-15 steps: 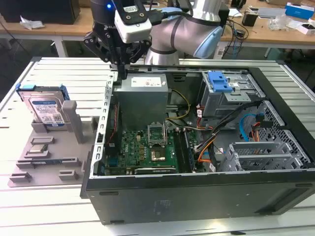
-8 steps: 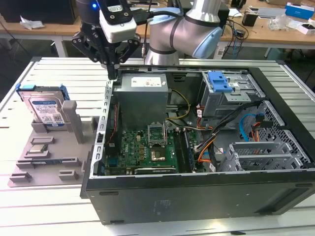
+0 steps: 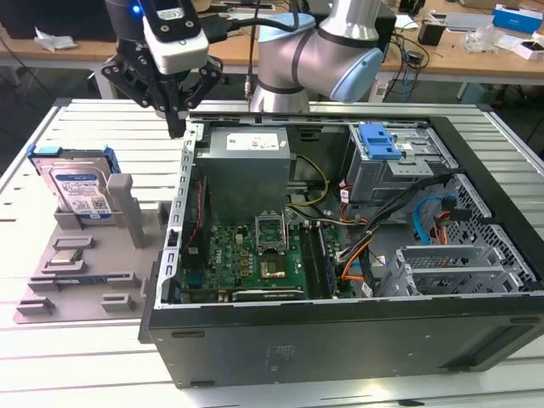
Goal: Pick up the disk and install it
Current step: 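Reach for the disk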
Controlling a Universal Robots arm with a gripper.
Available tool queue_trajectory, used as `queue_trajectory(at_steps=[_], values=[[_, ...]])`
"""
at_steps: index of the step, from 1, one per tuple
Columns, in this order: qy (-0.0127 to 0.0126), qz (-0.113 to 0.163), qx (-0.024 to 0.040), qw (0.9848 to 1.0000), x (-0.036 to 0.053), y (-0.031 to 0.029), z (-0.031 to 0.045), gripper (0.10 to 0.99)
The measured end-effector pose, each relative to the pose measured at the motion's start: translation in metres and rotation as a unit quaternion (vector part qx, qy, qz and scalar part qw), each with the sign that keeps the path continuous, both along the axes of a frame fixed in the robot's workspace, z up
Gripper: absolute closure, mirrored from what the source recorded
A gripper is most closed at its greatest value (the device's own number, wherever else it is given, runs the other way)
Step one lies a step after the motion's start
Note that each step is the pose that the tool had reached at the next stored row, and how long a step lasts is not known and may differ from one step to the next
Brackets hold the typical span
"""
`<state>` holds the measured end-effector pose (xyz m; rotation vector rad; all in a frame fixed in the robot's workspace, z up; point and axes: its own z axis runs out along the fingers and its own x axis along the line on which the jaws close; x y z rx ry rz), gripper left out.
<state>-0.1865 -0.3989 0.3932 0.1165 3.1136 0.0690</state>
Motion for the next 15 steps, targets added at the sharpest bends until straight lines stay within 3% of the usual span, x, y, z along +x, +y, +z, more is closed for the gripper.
queue_trajectory(at_steps=[8, 15], values=[[0.0, 0.0, 0.0, 1.0, -0.0169, 0.0, 0.0001, 0.98], [0.0, 0.0, 0.0, 1.0, -0.037, 0.0, 0.0, 0.98]])
